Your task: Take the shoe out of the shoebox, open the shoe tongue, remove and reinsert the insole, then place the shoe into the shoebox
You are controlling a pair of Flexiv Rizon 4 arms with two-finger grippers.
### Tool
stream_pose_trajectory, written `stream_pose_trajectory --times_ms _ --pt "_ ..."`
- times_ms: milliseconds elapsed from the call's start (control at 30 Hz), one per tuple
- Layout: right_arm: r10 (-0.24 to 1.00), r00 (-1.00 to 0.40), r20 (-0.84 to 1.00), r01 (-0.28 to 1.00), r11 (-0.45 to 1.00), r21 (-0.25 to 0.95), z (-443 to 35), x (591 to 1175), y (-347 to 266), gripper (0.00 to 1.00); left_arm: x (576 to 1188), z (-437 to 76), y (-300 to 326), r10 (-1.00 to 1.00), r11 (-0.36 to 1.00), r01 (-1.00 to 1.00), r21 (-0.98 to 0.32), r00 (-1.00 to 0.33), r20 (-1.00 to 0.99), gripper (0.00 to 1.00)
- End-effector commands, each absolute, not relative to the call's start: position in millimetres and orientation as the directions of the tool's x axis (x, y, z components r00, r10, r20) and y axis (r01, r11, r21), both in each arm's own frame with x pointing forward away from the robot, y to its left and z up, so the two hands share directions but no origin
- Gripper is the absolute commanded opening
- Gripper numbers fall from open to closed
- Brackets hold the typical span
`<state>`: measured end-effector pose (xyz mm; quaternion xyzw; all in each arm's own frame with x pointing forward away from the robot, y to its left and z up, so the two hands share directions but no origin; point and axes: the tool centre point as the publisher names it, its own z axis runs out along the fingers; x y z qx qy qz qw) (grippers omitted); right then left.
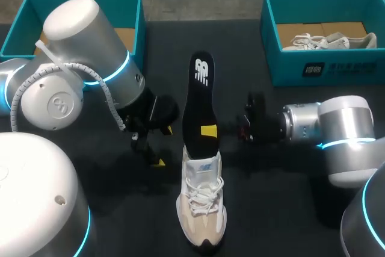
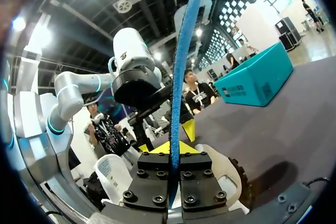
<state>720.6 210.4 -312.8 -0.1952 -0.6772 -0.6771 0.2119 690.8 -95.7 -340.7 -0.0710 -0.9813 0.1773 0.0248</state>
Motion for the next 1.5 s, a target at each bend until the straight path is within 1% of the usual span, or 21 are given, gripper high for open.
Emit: stream_pose_trajectory --times_ms 33,533,1500 --pt "0.003 -0.832 0.555 0.555 0.008 0.832 -312.0 719.5 213.4 0.00 690.4 -342.2 -96.6 0.147 0.928 0.131 -0.350 -0.989 0.022 1.00" --pt "0.060 -0.821 0.567 0.568 -0.005 0.823 -315.3 720.9 213.0 0.00 690.4 -342.2 -96.6 0.147 0.928 0.131 -0.350 -0.989 0.022 1.00" --pt "0.092 -0.787 0.610 0.612 -0.001 0.791 -330.7 708.4 215.3 0.00 690.4 -342.2 -96.6 0.147 0.928 0.131 -0.350 -0.989 0.022 1.00"
